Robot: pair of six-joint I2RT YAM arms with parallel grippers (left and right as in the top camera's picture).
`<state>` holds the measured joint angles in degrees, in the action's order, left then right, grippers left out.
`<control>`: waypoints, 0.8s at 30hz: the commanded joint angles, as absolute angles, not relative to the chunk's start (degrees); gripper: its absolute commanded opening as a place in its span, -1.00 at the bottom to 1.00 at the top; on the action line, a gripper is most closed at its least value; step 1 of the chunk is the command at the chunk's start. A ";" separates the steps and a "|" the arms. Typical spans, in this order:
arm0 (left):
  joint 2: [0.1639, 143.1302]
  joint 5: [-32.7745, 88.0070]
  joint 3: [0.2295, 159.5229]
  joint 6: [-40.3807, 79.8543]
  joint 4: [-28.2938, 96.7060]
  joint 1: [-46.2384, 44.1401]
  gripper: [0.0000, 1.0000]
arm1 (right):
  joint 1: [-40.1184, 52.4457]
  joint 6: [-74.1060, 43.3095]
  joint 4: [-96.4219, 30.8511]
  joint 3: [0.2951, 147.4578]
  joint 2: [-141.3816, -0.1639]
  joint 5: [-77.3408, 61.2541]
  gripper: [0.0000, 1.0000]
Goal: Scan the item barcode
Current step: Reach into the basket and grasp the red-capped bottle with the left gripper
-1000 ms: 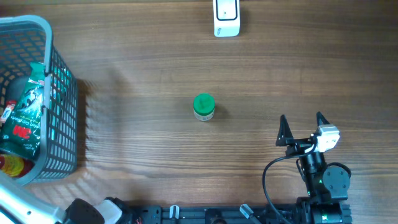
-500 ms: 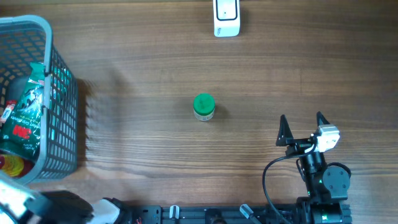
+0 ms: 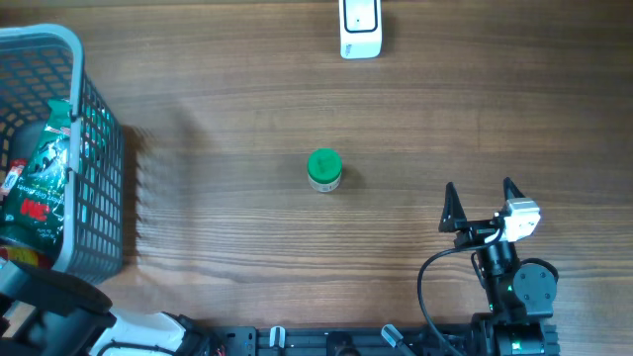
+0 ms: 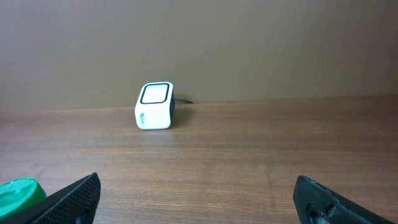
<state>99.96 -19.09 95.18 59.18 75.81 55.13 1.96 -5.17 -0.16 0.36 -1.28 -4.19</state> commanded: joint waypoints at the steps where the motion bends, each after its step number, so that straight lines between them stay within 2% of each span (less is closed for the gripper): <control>1: 101.27 -21.74 90.91 58.76 74.02 55.48 1.00 | 2.17 -6.17 0.03 0.32 -1.30 -3.44 0.99; 6: 101.27 -21.74 87.00 58.74 70.48 55.53 0.99 | 2.17 -6.15 0.03 0.32 -1.30 -3.42 0.99; 11: 101.27 -21.74 86.35 58.74 69.73 55.53 0.73 | 2.17 -6.15 0.03 0.32 -1.30 -3.44 1.00; 20: 102.00 -21.71 86.19 58.74 68.71 55.53 0.69 | 2.17 -6.15 0.03 0.32 -1.30 -3.42 1.00; 24: 103.15 -21.71 86.19 58.72 68.51 55.53 0.54 | 2.17 -6.15 0.03 0.32 -1.30 -3.42 0.99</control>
